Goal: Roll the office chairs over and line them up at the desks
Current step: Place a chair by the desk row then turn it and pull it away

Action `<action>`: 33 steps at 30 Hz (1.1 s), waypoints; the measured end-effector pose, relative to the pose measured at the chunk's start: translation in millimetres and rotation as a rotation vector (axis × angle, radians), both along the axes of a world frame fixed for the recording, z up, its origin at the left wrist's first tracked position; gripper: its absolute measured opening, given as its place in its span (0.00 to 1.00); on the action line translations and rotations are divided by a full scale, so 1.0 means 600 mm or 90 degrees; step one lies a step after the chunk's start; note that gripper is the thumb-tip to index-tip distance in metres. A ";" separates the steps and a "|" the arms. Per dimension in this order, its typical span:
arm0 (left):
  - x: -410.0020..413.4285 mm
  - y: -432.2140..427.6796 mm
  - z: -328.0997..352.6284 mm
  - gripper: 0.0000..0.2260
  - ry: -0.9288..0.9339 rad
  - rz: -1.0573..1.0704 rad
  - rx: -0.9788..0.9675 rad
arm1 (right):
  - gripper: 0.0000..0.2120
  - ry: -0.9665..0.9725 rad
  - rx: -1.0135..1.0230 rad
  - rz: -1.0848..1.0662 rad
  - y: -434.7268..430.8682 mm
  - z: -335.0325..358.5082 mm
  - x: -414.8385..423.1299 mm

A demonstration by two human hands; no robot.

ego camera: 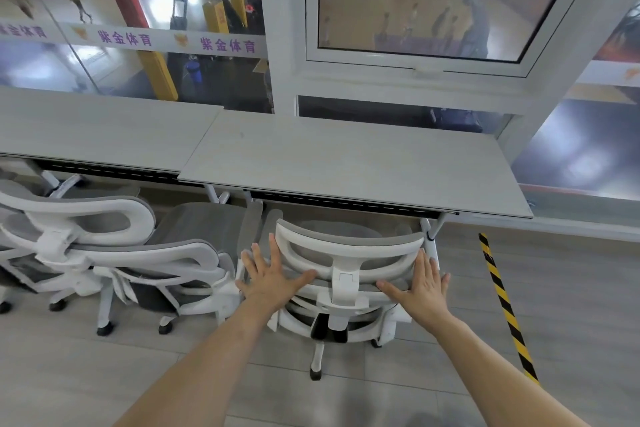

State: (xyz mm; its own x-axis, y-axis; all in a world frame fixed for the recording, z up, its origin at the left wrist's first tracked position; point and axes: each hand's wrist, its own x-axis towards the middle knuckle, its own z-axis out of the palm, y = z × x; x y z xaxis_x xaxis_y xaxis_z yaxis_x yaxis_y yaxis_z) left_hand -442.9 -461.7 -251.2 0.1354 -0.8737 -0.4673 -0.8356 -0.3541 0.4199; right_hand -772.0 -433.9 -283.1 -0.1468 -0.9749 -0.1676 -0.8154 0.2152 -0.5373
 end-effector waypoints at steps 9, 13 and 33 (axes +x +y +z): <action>0.001 -0.017 0.005 0.61 0.001 -0.008 0.011 | 0.61 0.004 0.012 0.002 -0.018 0.001 0.000; 0.005 -0.015 0.000 0.61 -0.003 -0.011 -0.003 | 0.59 -0.005 0.003 -0.004 -0.009 0.002 0.006; 0.001 -0.015 0.007 0.59 -0.035 -0.018 -0.002 | 0.61 0.021 0.028 -0.016 -0.008 0.015 0.013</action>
State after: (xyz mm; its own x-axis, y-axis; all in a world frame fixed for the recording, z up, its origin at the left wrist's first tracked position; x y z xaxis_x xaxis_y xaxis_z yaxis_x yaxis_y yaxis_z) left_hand -442.0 -470.9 -247.2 0.1361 -0.8792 -0.4565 -0.8668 -0.3288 0.3749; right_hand -764.3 -438.7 -274.2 -0.1778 -0.9625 -0.2047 -0.8263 0.2590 -0.5002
